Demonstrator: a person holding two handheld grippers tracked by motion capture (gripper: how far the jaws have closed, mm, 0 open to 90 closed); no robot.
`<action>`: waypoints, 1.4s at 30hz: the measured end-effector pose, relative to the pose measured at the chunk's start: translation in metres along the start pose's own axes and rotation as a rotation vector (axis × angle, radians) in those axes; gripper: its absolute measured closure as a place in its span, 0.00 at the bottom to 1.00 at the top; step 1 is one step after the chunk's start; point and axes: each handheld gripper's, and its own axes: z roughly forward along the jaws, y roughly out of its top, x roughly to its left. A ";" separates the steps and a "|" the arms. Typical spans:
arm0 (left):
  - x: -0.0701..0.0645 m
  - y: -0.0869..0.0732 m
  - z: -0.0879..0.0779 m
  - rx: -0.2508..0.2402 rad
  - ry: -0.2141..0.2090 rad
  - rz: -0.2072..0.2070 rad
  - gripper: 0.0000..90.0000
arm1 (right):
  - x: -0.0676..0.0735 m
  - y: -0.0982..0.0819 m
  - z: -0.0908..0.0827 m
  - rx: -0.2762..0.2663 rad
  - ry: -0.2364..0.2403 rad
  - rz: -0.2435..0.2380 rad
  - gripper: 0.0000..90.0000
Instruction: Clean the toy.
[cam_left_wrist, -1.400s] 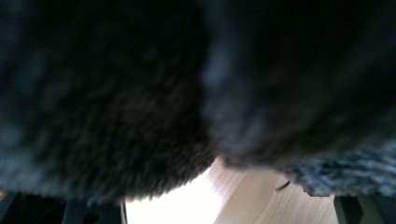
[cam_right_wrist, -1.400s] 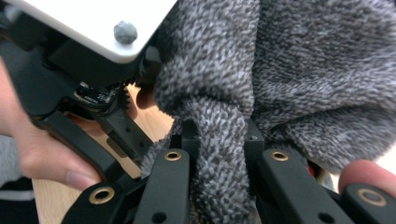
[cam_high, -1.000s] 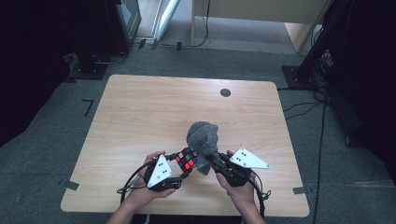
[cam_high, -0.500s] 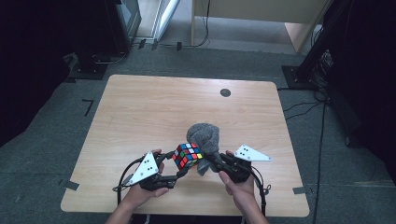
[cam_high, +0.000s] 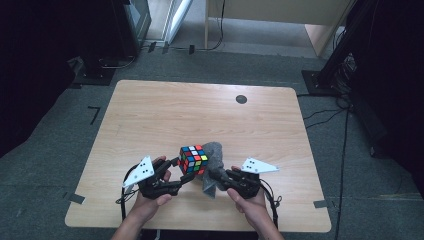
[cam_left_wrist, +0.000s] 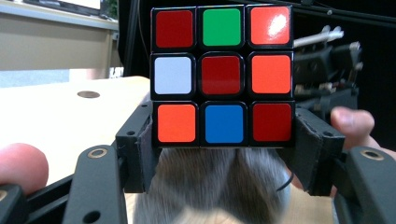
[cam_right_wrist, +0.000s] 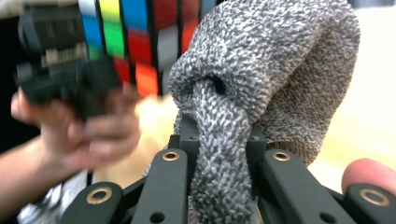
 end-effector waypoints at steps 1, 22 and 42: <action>-0.001 0.000 0.001 0.004 -0.003 0.002 0.39 | 0.000 0.002 -0.003 -0.030 -0.002 -0.003 0.87; 0.009 0.000 0.016 0.248 0.354 0.047 0.39 | -0.014 0.024 -0.035 0.020 -0.459 -0.226 0.88; 0.038 -0.016 0.048 0.617 0.569 0.031 0.39 | -0.063 0.004 -0.006 0.226 -0.426 -0.231 0.41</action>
